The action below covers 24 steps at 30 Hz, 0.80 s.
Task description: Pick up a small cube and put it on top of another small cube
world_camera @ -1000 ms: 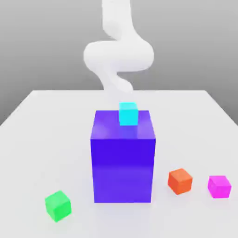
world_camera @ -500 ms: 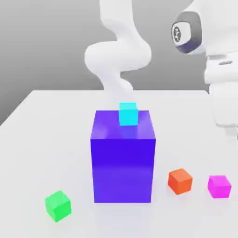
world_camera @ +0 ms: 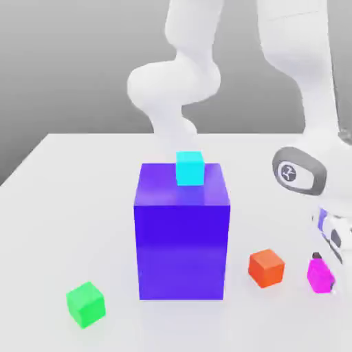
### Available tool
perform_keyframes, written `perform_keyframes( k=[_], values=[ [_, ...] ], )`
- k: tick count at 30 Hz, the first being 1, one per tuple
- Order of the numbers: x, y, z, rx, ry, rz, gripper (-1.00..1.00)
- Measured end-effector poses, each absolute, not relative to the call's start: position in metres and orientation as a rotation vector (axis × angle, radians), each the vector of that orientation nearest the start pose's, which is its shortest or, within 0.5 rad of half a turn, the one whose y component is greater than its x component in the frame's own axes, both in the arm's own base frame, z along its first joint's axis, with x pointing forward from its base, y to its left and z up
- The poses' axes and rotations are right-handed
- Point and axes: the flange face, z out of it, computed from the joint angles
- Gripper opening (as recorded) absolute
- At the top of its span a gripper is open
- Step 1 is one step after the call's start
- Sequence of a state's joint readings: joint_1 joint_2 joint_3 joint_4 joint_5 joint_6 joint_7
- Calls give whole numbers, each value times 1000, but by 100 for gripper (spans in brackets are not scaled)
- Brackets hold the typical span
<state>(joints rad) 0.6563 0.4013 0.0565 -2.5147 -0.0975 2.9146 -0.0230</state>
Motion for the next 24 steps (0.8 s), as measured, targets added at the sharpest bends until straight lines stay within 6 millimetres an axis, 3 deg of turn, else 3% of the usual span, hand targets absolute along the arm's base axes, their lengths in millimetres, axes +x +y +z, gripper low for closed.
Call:
perform_keyframes(
  k=[5, 10, 12, 17, 24],
  values=[
    [337, 303, 130, -2878, -1263, 1, -100],
    [337, 303, 182, -2877, -1265, 1, -100],
    [342, 307, 190, -2840, -1350, -3, -100],
    [389, 273, 194, -2790, -1527, 0, -100],
    [453, 200, 198, -2719, -1765, 38, -100]
  ],
)
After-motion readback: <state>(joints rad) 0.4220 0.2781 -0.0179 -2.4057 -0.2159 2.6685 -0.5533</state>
